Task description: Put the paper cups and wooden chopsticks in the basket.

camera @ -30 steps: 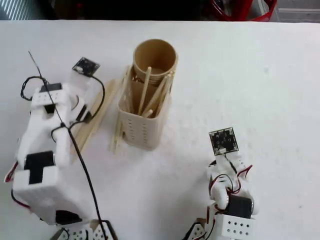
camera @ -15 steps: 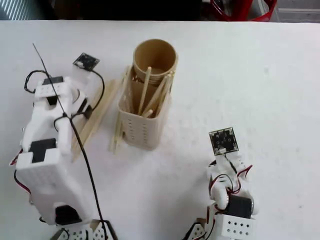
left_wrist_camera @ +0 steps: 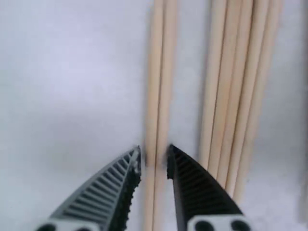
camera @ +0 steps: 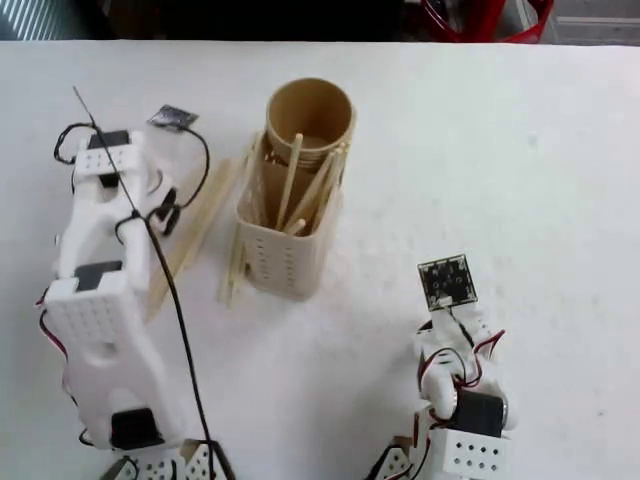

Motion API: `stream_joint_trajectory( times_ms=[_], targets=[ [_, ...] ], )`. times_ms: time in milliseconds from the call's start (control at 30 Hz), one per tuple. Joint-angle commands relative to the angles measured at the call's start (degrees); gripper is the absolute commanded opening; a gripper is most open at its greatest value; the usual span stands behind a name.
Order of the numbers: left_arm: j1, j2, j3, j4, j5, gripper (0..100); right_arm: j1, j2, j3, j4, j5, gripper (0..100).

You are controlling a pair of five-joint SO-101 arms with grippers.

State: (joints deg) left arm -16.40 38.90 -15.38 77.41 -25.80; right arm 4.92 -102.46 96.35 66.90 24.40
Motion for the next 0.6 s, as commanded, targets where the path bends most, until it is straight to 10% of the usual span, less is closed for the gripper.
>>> stream_joint_trajectory(
  times_ms=[0,567],
  targets=[
    [0.66,5.23,-7.91,7.47,0.53,2,-0.04,-0.13,0.53,-0.66,-0.09,1.8],
    [1.01,-19.91,-3.25,11.16,3.87,2,-0.04,-0.13,0.53,-0.66,-0.09,1.8]
  ],
)
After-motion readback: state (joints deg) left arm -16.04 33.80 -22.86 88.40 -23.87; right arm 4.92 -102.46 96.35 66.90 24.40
